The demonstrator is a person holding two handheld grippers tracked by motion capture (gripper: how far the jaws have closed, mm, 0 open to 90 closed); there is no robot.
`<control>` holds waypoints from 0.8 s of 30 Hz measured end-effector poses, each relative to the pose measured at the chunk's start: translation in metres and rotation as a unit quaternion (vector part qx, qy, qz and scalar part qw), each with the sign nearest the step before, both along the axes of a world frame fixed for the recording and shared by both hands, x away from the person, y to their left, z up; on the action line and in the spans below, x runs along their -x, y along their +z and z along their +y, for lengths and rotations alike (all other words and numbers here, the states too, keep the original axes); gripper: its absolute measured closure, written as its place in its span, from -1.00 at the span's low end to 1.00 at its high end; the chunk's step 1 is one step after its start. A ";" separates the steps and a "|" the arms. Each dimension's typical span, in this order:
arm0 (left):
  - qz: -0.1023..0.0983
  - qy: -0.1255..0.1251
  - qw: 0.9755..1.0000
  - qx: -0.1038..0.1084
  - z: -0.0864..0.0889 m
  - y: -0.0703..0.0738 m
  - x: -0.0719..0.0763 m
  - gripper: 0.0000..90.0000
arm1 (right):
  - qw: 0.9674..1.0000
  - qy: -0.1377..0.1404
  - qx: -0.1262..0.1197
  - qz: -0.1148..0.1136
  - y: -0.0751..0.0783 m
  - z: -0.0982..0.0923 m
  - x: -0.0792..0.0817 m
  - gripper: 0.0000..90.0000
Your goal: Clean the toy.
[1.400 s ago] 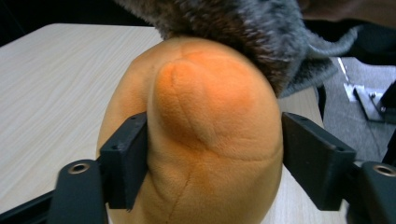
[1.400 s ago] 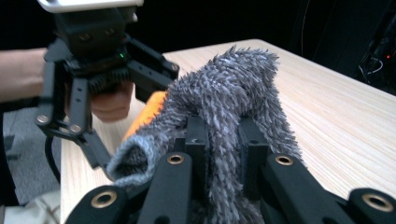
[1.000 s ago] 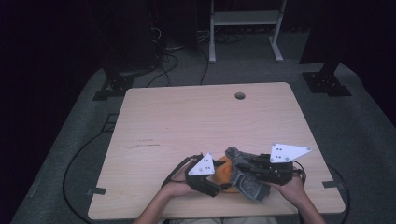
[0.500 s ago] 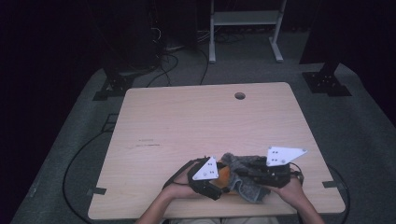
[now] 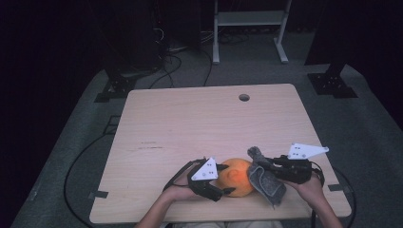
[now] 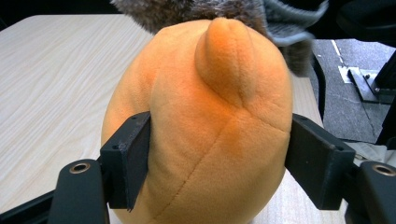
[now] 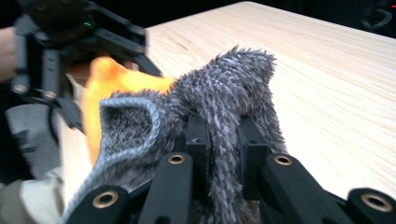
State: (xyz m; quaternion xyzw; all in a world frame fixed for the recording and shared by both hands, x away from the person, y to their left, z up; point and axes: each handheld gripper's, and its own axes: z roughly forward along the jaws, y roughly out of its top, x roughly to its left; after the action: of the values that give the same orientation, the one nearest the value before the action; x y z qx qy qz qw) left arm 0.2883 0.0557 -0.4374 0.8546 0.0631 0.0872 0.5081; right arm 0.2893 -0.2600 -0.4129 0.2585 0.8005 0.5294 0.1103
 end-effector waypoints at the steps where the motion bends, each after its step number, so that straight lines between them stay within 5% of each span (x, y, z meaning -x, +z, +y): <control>1: 0.001 0.002 1.000 0.001 -0.001 0.000 -0.001 -0.40 | 1.000 -0.009 0.001 -0.007 0.002 0.000 0.002 0.72; 4: -0.005 0.002 1.000 -0.001 -0.005 0.000 0.000 -0.41 | 0.999 0.014 -0.008 -0.034 0.012 0.013 0.011 0.72; 7: -0.005 0.005 1.000 -0.005 -0.002 0.001 0.001 -0.41 | 0.998 0.040 0.013 -0.049 0.015 0.031 0.014 0.72; 9: 0.001 0.009 1.000 -0.002 0.001 0.001 -0.001 -0.41 | 0.998 0.040 0.006 -0.040 0.010 0.030 0.011 0.72; 14: 0.016 0.023 1.000 0.006 0.005 0.001 -0.007 -0.41 | 0.999 -0.017 -0.031 -0.002 -0.007 0.003 0.000 0.72; 18: 0.019 0.033 0.999 0.009 0.009 0.001 -0.009 -0.41 | 0.999 0.011 -0.041 -0.024 0.001 0.008 0.008 0.72; 20: 0.021 0.034 0.999 0.009 0.011 0.001 -0.011 -0.40 | 0.999 0.022 -0.021 -0.032 0.002 0.016 0.009 0.72; 24: 0.027 0.042 0.999 0.013 0.015 0.001 -0.013 -0.39 | 1.000 0.010 -0.023 -0.016 -0.008 0.012 0.003 0.71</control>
State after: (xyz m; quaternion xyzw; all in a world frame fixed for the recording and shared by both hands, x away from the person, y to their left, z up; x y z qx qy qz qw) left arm 0.3012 0.0711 -0.4365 0.8467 0.1133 0.0849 0.5129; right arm 0.2865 -0.2475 -0.4207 0.2445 0.7888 0.5527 0.1119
